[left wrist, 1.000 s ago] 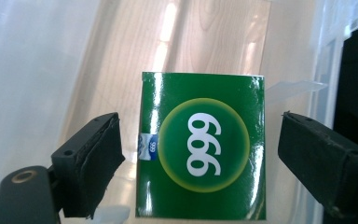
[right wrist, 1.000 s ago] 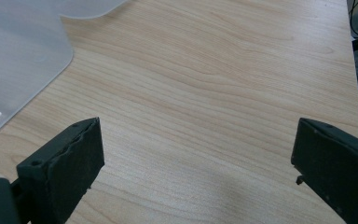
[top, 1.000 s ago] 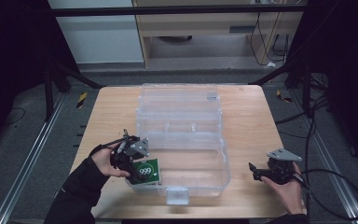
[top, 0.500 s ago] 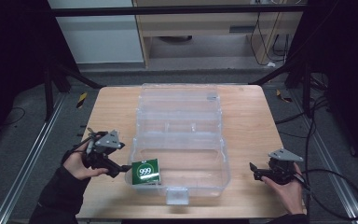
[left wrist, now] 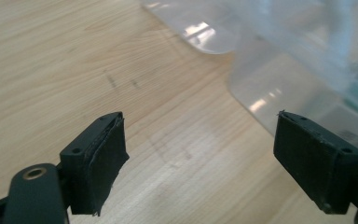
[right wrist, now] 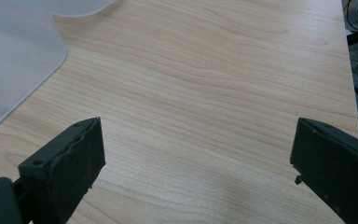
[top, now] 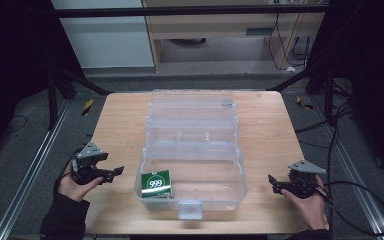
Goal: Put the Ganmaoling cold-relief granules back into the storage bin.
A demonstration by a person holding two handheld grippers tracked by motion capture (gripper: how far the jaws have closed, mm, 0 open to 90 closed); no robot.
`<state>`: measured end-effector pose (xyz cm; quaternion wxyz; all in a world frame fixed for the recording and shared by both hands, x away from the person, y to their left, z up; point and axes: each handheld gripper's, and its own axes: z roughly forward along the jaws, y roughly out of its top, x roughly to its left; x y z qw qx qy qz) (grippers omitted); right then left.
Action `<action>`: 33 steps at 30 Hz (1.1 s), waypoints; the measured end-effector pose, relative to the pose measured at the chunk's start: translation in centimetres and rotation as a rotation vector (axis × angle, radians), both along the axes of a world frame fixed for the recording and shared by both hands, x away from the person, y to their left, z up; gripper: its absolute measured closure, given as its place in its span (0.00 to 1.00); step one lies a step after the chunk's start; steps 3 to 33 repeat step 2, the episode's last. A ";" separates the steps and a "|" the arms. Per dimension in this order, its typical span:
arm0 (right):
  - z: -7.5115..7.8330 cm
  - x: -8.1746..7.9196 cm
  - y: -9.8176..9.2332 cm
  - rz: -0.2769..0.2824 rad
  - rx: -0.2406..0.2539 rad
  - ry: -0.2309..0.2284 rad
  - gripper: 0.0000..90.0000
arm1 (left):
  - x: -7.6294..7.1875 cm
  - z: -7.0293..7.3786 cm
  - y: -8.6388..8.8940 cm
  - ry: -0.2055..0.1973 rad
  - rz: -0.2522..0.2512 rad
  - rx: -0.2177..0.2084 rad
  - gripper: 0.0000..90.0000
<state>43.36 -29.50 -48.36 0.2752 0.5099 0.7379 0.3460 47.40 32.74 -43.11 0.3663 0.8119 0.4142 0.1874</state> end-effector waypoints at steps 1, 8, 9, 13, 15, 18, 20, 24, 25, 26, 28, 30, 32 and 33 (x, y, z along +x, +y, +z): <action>0.0 0.0 -0.1 0.001 -0.006 -0.005 0.04 | 0.1 -0.4 0.3 0.007 0.024 0.011 0.18; 0.0 0.0 -0.1 -0.004 0.001 0.000 0.04 | 0.1 -0.4 0.3 0.007 0.024 0.011 0.18; 0.0 0.0 -0.1 -0.004 0.001 0.000 0.04 | 0.1 -0.4 0.3 0.007 0.024 0.011 0.18; 0.0 0.0 -0.1 -0.004 0.001 0.000 0.04 | 0.1 -0.4 0.3 0.007 0.024 0.011 0.18; 0.0 0.0 -0.1 -0.004 0.001 0.000 0.04 | 0.1 -0.4 0.3 0.007 0.024 0.011 0.18; 0.0 0.0 -0.1 -0.004 0.001 0.000 0.04 | 0.1 -0.4 0.3 0.007 0.024 0.011 0.18; 0.0 0.0 -0.1 -0.004 0.001 0.000 0.04 | 0.1 -0.4 0.3 0.007 0.024 0.011 0.18; 0.0 0.0 -0.1 -0.004 0.001 0.000 0.04 | 0.1 -0.4 0.3 0.007 0.024 0.011 0.18; 0.0 0.0 -0.1 -0.004 0.001 0.000 0.04 | 0.1 -0.4 0.3 0.007 0.024 0.011 0.18; 0.0 0.0 -0.1 -0.004 0.001 0.000 0.04 | 0.1 -0.4 0.3 0.007 0.024 0.011 0.18; 0.0 0.0 -0.1 -0.004 0.001 0.000 0.04 | 0.1 -0.4 0.3 0.007 0.024 0.011 0.18; 0.0 0.0 -0.1 -0.004 0.001 0.000 0.04 | 0.1 -0.4 0.3 0.007 0.024 0.011 0.18; 0.0 0.0 -0.1 -0.004 0.001 0.000 0.04 | 0.1 -0.4 0.3 0.007 0.024 0.011 0.18; 0.0 0.0 -0.1 -0.004 0.001 0.000 0.04 | 0.1 -0.4 0.3 0.007 0.024 0.011 0.18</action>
